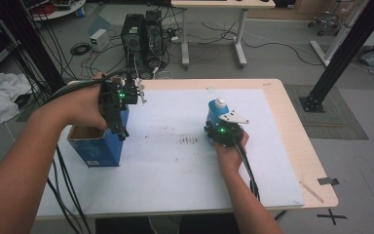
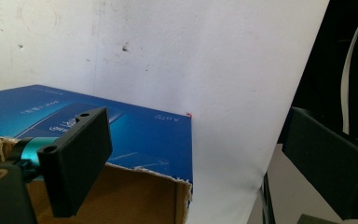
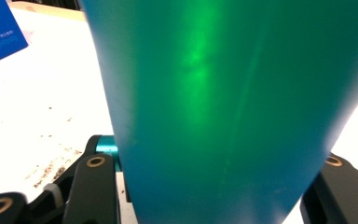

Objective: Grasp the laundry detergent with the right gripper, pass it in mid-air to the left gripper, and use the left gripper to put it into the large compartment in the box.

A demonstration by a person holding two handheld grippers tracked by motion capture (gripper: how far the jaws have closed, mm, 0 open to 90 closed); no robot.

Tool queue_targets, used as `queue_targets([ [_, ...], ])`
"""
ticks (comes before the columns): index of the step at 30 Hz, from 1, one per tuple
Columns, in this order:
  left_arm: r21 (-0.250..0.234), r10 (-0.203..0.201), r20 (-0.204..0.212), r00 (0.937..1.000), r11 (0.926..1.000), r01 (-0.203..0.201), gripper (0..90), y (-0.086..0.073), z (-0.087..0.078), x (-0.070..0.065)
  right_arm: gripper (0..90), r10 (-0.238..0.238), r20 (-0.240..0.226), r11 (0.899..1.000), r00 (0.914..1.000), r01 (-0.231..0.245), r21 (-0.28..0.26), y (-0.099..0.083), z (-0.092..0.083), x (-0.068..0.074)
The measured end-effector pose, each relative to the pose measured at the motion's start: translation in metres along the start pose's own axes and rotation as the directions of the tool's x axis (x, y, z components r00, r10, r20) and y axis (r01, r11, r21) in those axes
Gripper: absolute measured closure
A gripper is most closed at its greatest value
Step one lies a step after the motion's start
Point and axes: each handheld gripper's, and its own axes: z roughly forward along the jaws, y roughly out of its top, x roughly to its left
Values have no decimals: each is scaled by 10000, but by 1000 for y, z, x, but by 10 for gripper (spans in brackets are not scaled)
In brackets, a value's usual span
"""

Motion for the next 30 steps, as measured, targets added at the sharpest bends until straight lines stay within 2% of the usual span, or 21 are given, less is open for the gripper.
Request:
queue_targets([
  [13, 25, -11, 63, 10000, 10000, 11, 82, 3, 3, 1, 466, -71, -404, 10000, 9992, 68, -68, 0, -3, -1],
  [17, -18, -8, 31, 10000, 10000, 8, 82, 4, 2, 1, 465, -228, -695, 9997, 9973, 218, -145, 1, -6, -3],
  [18, -15, 8, 26, 10000, 10000, -8, 82, 5, 2, 1, 465, -390, -878, 9992, 9954, 380, -130, 2, -9, -2],
  [22, -24, 40, 2, 10000, 10000, -40, 82, 6, 1, 0, 465, -647, -1111, 9979, 9917, 634, -157, 4, -14, 0],
  [25, -22, 51, -6, 10000, 10000, -51, 82, 8, 1, -1, 466, -638, -1511, 9979, 9865, 611, -227, 5, -20, 0],
  [30, -64, 158, -58, 9999, 9999, -158, 82, 12, 0, -2, 467, -769, -2229, 9969, 9718, 707, -355, 7, -28, 2],
])
